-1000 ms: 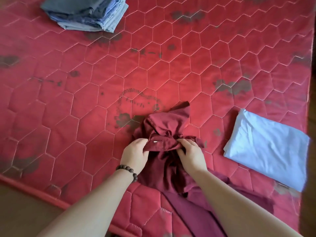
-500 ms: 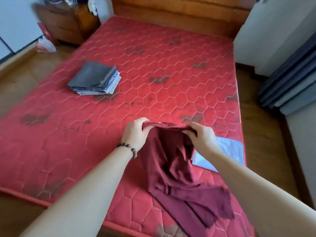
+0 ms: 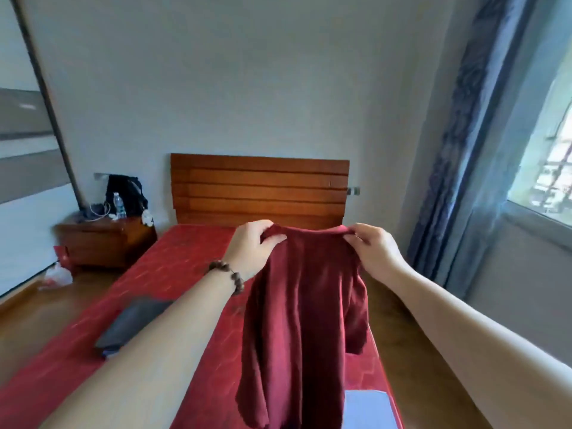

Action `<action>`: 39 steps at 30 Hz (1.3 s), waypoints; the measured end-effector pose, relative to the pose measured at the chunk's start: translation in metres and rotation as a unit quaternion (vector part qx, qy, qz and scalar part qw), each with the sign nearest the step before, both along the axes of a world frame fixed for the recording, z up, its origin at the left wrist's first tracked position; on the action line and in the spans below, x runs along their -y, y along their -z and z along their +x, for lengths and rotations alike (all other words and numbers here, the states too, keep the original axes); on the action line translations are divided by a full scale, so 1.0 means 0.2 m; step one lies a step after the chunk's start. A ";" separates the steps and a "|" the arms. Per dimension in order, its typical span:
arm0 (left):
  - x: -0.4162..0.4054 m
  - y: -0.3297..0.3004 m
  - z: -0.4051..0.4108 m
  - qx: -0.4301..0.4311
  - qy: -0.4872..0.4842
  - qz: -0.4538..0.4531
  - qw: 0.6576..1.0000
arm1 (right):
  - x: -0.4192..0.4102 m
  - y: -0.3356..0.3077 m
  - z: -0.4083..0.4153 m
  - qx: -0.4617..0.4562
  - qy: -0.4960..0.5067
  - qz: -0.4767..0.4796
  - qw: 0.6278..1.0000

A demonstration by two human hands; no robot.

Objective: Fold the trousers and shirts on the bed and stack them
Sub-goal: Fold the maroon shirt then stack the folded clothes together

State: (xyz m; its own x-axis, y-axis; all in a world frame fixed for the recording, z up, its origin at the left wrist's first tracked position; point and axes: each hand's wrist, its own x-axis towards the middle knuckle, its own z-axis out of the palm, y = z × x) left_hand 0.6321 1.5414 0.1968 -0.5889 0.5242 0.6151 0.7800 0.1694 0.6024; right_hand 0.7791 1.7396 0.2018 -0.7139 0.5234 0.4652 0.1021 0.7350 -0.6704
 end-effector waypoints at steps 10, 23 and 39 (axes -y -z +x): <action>-0.18 -0.63 0.27 -0.028 0.105 0.095 0.989 | 0.12 -0.64 0.09 -0.176 -0.091 -0.181 0.963; -0.26 -0.72 0.30 0.106 0.090 0.054 0.989 | 0.20 -0.81 0.15 -0.174 -0.061 -0.090 0.979; -0.33 -0.85 0.33 0.339 0.243 0.148 0.897 | 0.18 -0.72 0.10 -0.135 -0.087 -0.074 0.984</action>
State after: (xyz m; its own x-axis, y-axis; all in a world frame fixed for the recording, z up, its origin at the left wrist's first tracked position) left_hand 0.6988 1.6068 0.3672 -0.6267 0.6928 0.3568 0.1561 -0.3370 0.9285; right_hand 0.7995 1.7036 0.3453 -0.6600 0.4798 0.5781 -0.2136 0.6179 -0.7567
